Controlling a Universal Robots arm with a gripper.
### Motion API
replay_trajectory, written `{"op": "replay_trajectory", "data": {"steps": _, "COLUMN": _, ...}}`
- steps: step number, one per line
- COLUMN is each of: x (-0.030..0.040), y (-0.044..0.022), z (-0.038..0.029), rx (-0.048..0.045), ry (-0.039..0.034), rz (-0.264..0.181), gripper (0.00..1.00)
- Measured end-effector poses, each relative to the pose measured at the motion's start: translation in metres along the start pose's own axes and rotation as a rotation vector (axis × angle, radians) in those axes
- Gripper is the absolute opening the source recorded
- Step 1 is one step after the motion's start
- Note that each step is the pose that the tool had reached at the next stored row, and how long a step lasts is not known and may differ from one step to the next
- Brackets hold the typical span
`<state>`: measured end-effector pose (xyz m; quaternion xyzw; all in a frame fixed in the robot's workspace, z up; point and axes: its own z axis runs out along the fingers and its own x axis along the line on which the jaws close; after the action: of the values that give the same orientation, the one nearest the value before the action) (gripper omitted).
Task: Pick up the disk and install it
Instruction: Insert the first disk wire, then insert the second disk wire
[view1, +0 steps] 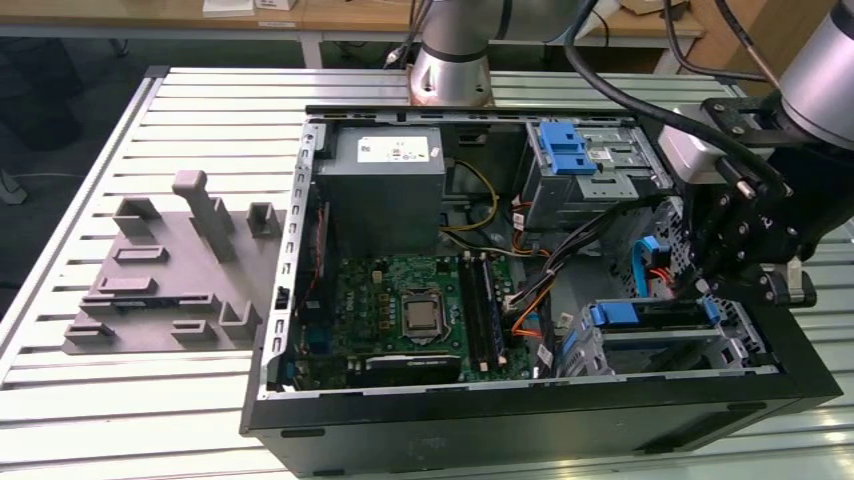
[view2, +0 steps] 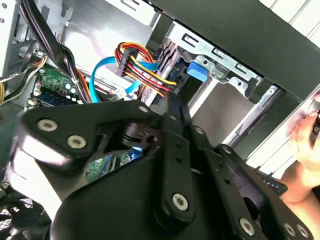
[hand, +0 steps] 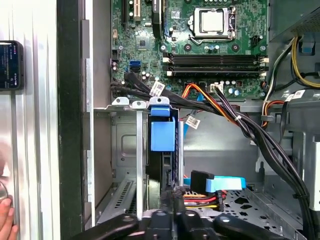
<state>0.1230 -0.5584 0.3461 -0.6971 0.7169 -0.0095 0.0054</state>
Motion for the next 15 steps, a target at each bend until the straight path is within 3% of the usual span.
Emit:
{"op": "replay_trajectory", "data": {"steps": 2, "x": 0.0000, "y": 0.0000, "z": -0.0001, "rx": 0.0000, "ry": 0.0001, "rz": 0.000, "gripper": 0.11}}
{"op": "replay_trajectory", "data": {"steps": 15, "x": 0.0000, "y": 0.0000, "z": -0.0002, "rx": -0.0001, "ry": 0.0003, "rz": 0.000, "gripper": 0.11}}
